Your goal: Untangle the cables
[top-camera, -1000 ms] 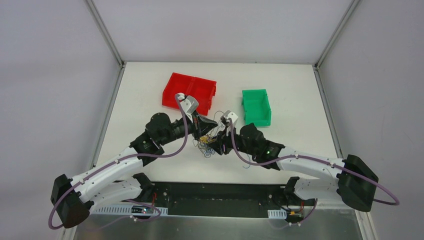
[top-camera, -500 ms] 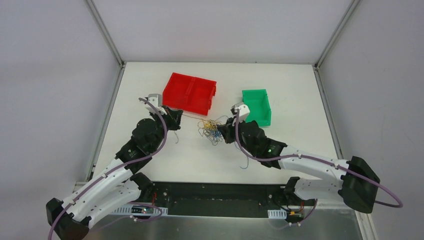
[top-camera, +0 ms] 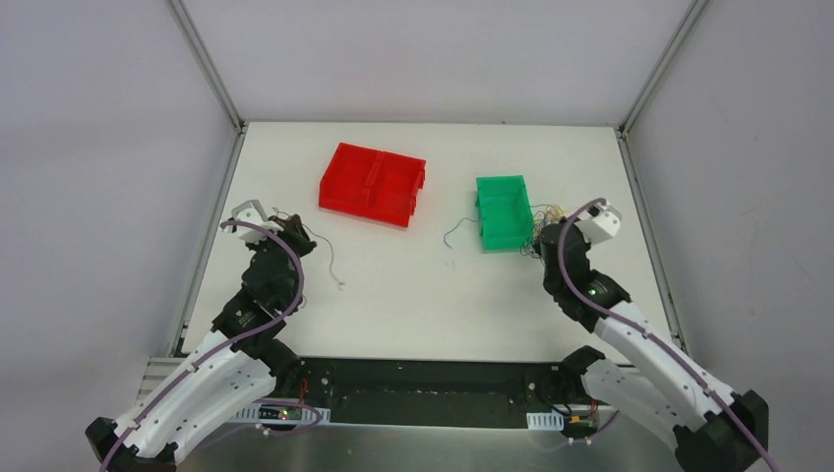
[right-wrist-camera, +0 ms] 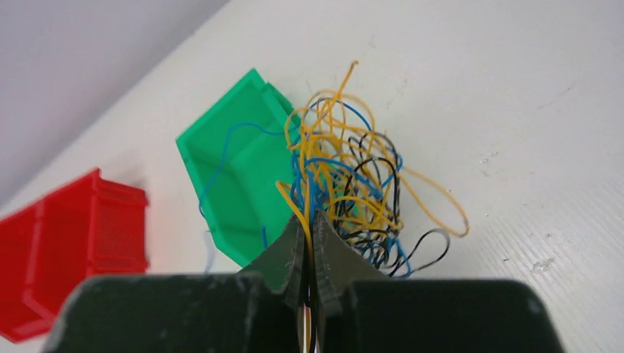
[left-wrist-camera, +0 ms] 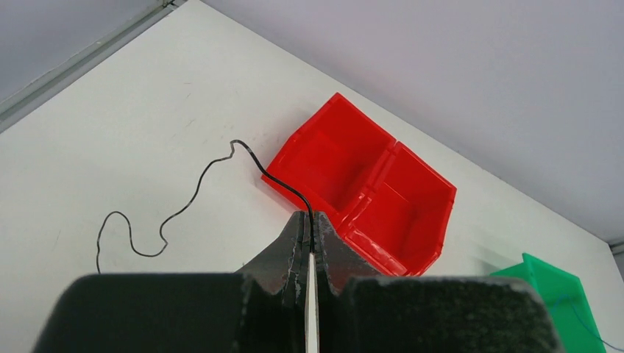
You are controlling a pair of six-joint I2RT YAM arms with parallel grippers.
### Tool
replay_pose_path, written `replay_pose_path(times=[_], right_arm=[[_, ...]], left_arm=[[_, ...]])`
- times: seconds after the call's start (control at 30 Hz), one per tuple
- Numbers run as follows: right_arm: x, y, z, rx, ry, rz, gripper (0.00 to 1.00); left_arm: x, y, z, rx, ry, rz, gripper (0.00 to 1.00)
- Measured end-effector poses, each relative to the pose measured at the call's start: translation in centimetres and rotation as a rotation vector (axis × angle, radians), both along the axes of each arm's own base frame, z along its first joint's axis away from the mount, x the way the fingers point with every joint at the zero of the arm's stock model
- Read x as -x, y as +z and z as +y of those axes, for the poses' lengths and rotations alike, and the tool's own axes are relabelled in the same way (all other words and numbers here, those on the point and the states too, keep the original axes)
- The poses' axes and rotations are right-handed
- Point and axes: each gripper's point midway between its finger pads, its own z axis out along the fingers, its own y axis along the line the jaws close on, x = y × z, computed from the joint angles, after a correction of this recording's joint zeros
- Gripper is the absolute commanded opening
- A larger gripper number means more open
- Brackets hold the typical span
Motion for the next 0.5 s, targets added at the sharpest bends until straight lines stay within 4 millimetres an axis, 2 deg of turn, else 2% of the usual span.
replay_pose_path(times=[0.1, 0.23, 0.33, 0.5], right_arm=[[1.3, 1.9, -1.9, -0.072, -0.057, -0.088, 0.0], [2.3, 3.4, -1.7, -0.141, -0.011, -0.158, 0.0], [2.7, 3.9, 0.2, -0.173, 0.117, -0.175, 0.0], [4.7, 6.3, 5.9, -0.232, 0.496, -0.218, 0.0]], left_arm=[[0.1, -0.3, 0.3, 0.0, 0.015, 0.0, 0.0], [0.0, -0.3, -0.4, -0.004, -0.023, 0.003, 0.0], [-0.4, -0.7, -1.5, -0.015, -0.075, 0.018, 0.0], [-1.2, -1.9, -3.8, -0.05, -0.18, 0.062, 0.0]])
